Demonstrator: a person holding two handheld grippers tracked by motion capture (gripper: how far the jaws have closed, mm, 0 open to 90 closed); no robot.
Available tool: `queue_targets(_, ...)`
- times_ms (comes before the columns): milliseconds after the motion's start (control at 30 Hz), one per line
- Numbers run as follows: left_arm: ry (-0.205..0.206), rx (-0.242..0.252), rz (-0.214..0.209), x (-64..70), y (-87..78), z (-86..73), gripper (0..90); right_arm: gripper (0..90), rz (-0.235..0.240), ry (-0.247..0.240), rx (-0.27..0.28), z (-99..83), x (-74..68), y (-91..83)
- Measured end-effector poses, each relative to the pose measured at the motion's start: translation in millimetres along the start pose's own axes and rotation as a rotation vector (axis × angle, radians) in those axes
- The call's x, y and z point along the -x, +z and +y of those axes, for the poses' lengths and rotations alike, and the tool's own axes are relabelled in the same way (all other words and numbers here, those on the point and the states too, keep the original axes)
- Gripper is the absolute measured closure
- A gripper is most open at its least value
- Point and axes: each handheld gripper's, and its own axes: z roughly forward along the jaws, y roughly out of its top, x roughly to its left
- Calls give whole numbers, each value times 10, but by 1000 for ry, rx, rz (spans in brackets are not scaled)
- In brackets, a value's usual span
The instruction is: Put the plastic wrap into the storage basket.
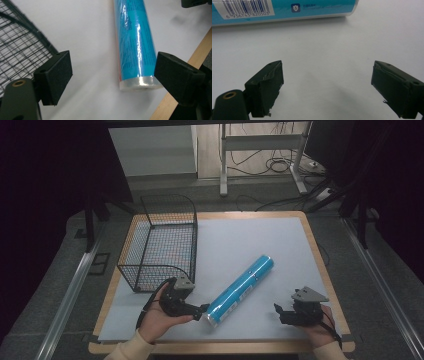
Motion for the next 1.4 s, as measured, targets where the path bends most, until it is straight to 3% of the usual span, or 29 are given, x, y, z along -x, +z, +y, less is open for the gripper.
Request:
queue_targets(567, 23, 22, -6, 79, 23, 167, 155, 110, 2, -5, -5, -4, 4, 9)
queue_targets(933, 43, -3, -18, 142, 148, 270, 154, 111, -2, -5, -9, -8, 9, 9)
queue_targets(1067, 73, -6, -37, 184, 177, 313, 141, 111, -2, -3, -3, -7, 10, 4)
queue_targets(1400, 94, -21, -63, 251, 281, 442, 125, 110, 1, -3, -2, -5, 9, -1)
